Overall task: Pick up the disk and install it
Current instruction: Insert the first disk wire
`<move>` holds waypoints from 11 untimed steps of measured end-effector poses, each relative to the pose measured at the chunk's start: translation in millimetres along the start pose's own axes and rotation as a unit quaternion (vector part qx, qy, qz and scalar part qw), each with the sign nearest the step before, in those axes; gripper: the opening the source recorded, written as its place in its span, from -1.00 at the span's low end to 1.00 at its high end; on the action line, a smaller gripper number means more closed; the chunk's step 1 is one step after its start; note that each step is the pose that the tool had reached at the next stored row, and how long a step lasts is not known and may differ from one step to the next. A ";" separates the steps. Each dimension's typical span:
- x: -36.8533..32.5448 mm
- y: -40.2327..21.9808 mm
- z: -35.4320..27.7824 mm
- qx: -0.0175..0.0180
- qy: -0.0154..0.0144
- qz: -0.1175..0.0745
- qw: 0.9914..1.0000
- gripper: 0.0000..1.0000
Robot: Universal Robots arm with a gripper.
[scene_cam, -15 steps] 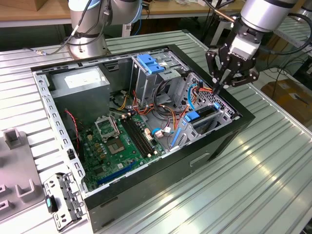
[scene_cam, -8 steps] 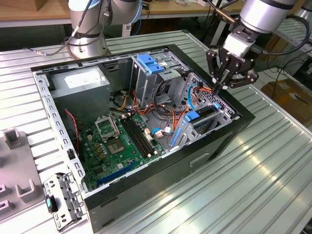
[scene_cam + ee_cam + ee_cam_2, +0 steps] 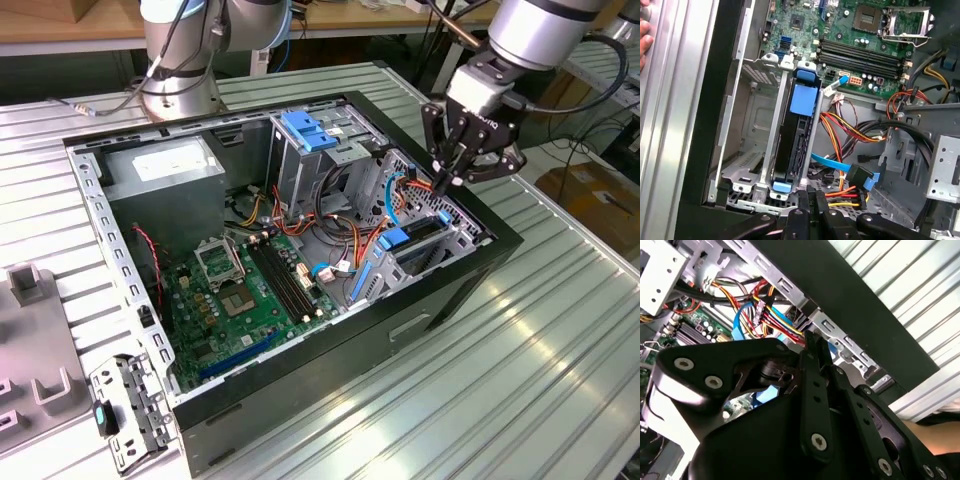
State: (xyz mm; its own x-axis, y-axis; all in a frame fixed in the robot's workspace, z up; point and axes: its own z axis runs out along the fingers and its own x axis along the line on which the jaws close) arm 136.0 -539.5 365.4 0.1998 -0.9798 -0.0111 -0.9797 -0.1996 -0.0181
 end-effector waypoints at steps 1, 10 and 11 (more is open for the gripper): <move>0.0 0.0 0.5 0.000 0.000 0.007 1.000 -0.67; -2.3 11.8 3.1 0.001 0.001 0.045 0.999 -0.67; -2.3 11.8 3.1 0.001 0.001 0.045 0.999 -0.67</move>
State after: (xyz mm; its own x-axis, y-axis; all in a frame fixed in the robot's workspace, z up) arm 124.0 -539.5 362.1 0.1117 -0.9937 -0.0110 -0.9936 -0.1114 -0.0181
